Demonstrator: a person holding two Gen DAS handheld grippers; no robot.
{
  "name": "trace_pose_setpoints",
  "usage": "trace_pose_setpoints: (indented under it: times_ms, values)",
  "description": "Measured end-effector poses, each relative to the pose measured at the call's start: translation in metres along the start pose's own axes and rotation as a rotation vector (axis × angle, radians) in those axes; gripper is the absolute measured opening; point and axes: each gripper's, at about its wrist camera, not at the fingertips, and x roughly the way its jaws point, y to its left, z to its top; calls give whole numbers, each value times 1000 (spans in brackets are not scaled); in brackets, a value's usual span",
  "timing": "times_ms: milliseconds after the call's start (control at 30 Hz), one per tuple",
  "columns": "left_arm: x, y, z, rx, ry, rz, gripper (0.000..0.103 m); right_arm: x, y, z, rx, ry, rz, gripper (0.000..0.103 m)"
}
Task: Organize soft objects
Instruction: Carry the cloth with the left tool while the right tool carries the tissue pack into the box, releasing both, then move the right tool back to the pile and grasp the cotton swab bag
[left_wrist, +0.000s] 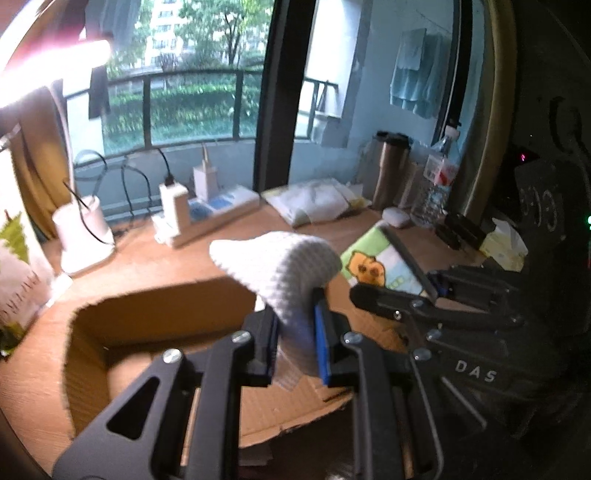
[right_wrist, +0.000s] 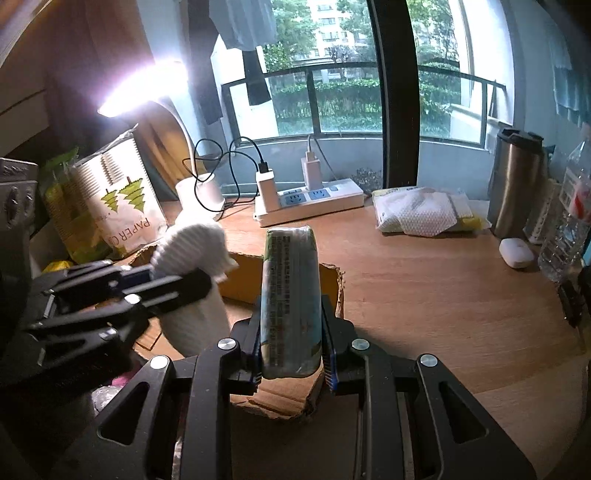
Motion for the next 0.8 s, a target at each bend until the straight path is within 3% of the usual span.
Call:
trace_pose_setpoints:
  times_ms: [167,233,333,400,800]
  values:
    - [7,0,-2,-17,37,-26,31,7,-2,-1,15,15,6,27]
    - [5,0,-2,-22,39,-20,54,9,-2,-1,19,23,0,33]
    - [-2,8,-1,-57,34,-26,69,9,-4,0,31,26,-13,47]
    - [-9,11,-1,-66,26,-20,70,5,-4,0,35,21,-12,52]
    - [-60,17,-10,-64,-42,-9,71,-24,27,-3,2,-9,-29,52]
